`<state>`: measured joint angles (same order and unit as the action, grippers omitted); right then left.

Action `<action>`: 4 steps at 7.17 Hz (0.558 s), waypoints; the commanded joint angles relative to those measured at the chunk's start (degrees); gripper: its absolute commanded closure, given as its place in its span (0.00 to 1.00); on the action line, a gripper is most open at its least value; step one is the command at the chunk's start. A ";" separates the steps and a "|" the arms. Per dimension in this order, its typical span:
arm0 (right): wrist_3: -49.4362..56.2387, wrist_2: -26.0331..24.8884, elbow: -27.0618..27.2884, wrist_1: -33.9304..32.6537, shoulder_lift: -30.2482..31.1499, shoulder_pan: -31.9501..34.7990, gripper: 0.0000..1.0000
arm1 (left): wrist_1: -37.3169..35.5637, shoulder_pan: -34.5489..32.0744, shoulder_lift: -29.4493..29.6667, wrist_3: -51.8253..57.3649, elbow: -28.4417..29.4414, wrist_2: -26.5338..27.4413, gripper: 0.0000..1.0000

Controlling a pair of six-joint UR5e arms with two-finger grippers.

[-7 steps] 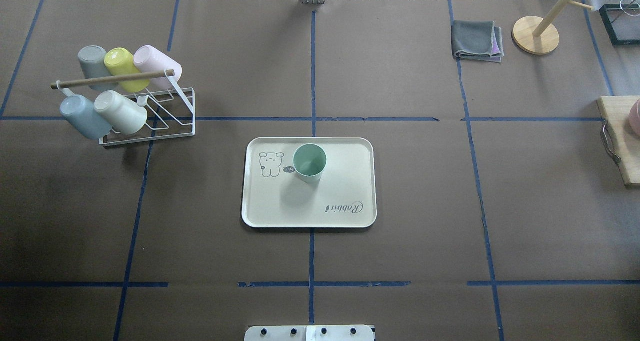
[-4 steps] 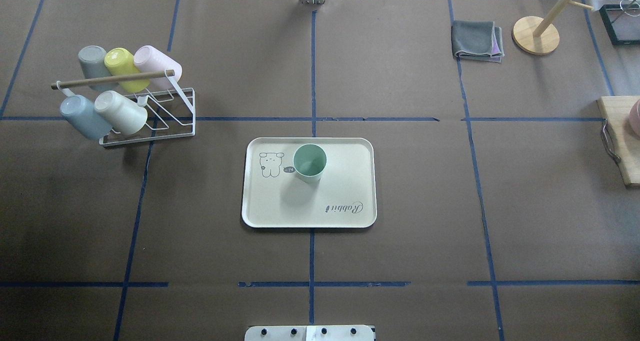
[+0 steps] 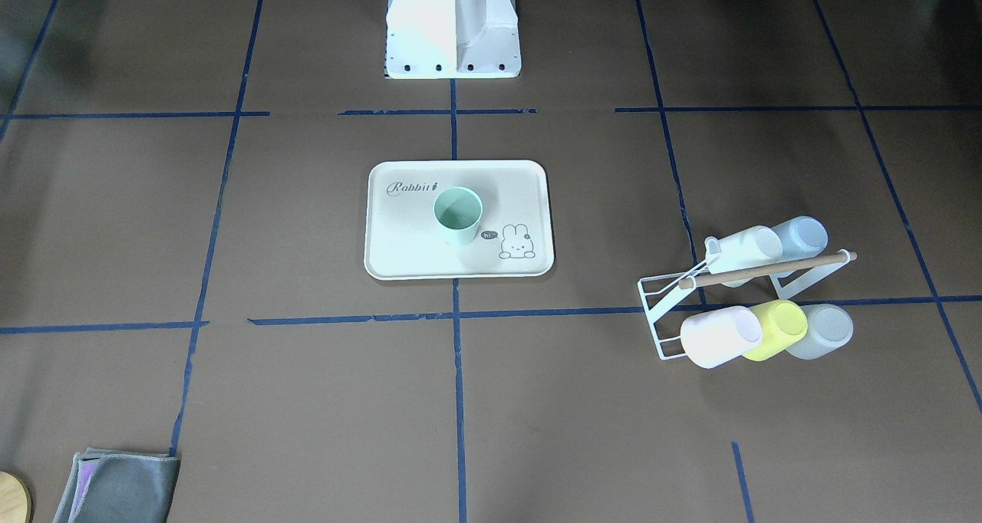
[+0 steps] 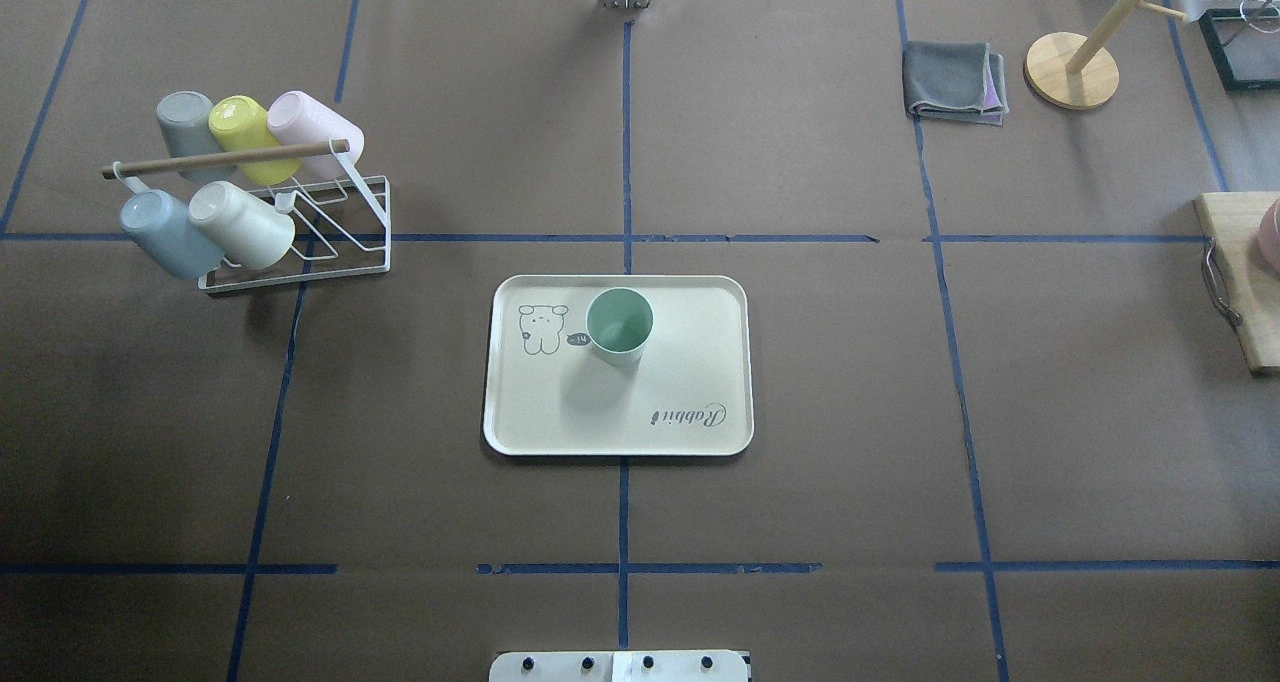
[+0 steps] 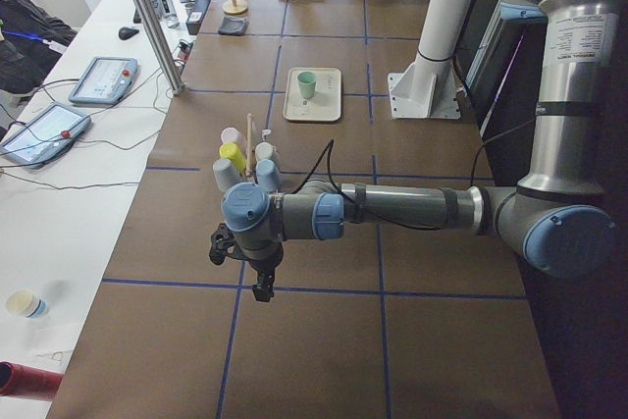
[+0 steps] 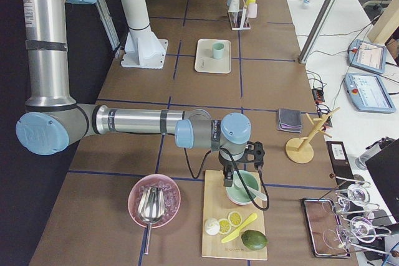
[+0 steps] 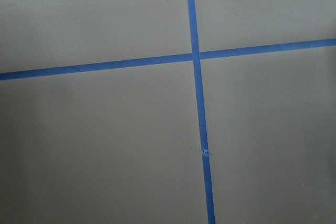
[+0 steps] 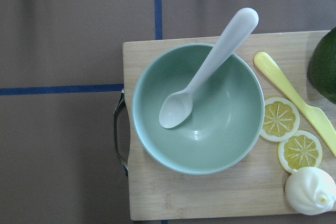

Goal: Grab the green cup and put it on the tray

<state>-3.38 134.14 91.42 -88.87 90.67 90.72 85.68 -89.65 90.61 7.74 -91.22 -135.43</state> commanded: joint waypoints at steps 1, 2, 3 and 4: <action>0.05 -0.28 -0.11 -0.07 0.38 0.77 0.00 | -0.07 0.00 0.00 0.00 -0.01 -0.10 0.00; -0.22 -0.28 -0.11 -0.07 0.38 0.86 0.00 | -0.07 0.00 0.00 0.00 -0.18 -0.44 0.00; -0.48 -0.28 -0.11 -0.07 0.56 0.86 0.00 | 0.01 0.00 0.00 0.00 -0.10 -0.80 0.00; -0.66 0.50 1.11 -0.07 2.04 0.95 0.00 | 0.10 0.00 0.00 0.09 -0.01 -0.71 0.00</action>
<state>-3.78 134.04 91.59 -88.94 91.52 91.57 85.69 -89.65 90.61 7.75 -91.30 -136.05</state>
